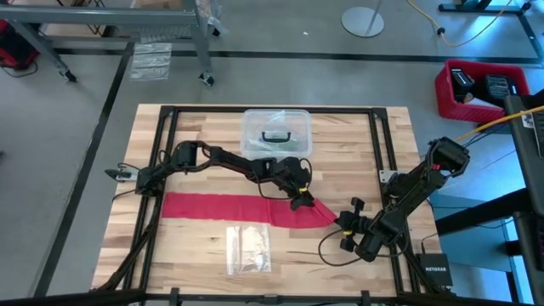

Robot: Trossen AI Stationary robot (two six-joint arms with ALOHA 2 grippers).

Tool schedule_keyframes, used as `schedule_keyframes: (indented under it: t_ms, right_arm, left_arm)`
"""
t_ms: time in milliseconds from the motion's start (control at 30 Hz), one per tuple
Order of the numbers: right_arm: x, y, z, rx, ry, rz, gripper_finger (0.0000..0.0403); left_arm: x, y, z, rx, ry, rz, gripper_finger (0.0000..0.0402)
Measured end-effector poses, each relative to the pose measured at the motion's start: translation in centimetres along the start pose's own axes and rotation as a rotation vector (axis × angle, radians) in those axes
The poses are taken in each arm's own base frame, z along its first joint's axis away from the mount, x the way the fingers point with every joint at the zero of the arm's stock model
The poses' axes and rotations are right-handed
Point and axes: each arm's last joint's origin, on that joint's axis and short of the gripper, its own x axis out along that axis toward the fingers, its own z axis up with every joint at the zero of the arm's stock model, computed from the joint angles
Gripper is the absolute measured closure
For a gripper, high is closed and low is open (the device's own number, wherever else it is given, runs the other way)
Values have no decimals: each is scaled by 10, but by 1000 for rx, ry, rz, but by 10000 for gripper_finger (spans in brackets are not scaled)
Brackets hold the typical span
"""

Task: Roll bandage
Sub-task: Roll the red bandage

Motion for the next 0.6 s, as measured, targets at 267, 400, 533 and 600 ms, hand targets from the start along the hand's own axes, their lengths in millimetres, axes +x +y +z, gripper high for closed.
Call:
schedule_keyframes:
  t_ms: [267, 400, 533, 600]
  right_arm:
    - [0, 0, 0, 0, 1, 1, 393]
    - [0, 0, 0, 0, -1, 0, 393]
    - [0, 0, 0, 0, -3, -1, 393]
    - [0, 0, 0, 0, -4, -1, 393]
  left_arm:
    - [-1, -3, 1, -19, 13, -40, 233]
    - [1, -4, -2, -11, 14, -6, 233]
    - [2, -5, -2, 18, -16, 48, 233]
    - [2, -4, -2, 6, -18, 50, 233]
